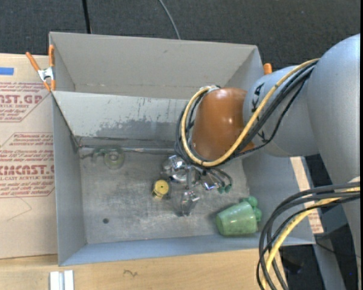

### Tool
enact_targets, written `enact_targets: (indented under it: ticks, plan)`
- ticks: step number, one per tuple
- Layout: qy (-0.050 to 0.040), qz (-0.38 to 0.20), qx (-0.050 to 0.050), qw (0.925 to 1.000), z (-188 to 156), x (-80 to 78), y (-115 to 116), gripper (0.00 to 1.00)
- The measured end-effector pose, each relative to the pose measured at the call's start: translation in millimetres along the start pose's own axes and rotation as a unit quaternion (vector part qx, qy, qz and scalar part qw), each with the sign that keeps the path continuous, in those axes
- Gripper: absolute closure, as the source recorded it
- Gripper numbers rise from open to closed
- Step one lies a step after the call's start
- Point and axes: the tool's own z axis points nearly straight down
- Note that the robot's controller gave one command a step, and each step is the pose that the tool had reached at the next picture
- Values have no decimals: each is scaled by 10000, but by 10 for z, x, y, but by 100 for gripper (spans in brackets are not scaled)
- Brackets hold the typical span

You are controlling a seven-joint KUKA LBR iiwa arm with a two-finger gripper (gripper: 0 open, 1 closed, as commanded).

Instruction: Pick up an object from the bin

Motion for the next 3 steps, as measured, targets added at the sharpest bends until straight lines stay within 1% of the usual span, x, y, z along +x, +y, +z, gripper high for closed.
enact_targets:
  ticks: [1, 2, 3]
  plan:
    - [-15, -658, 14, 9978, 42, -211, 457, 0]
    - [-34, -790, -20, 9969, 41, -279, -26, 0]
    - [-45, -1777, 4, 9841, 41, 77, 516, 0]
